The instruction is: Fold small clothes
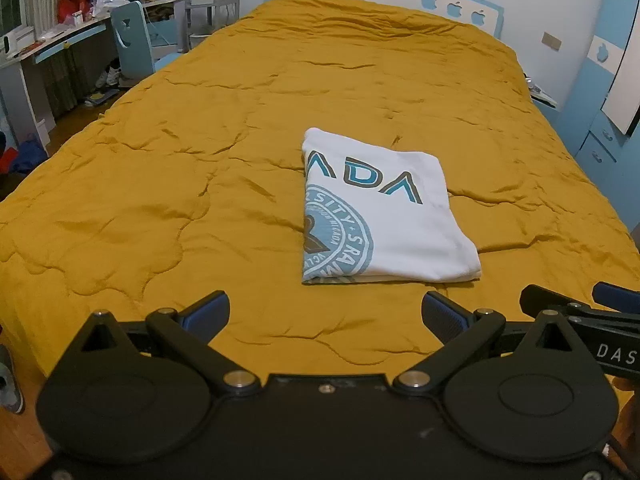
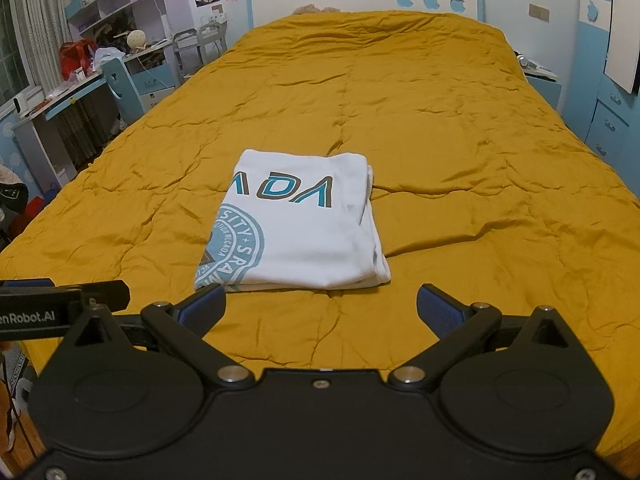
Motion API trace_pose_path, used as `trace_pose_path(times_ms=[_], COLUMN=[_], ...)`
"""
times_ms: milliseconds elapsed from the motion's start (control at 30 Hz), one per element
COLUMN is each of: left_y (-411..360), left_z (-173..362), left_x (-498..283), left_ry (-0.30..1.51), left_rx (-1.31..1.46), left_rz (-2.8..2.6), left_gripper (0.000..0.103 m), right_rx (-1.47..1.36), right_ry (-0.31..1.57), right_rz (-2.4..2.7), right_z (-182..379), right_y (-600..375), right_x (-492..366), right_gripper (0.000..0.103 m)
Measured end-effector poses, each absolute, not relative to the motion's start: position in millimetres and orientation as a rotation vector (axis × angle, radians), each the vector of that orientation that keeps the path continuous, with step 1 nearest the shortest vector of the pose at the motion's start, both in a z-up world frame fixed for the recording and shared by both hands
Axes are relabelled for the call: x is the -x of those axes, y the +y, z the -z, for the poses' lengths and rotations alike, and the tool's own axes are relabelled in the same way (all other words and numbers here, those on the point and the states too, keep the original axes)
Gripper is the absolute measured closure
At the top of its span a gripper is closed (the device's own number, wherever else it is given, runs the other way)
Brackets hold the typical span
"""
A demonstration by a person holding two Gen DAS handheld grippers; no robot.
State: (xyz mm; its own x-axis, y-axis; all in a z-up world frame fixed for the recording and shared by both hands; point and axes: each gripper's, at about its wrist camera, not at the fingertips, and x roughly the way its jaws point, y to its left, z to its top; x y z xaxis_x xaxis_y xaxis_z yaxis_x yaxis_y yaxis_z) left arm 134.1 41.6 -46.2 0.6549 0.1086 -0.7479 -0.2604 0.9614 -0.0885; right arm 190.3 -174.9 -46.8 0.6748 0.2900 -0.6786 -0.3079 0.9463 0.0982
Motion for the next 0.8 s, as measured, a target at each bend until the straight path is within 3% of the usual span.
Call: trace_pose_path(times_ms=[800], left_y=[50], left_z=[47], left_x=[-118], left_ry=[0.813], left_rx=[0.207], left_rz=[-0.23], left_gripper=[0.0], right_rx=[0.041], right_ry=[0.762], right_rz=[-0.332], right_z=[45], right_y=[-170], right_x=[-191], right_gripper=[0.0])
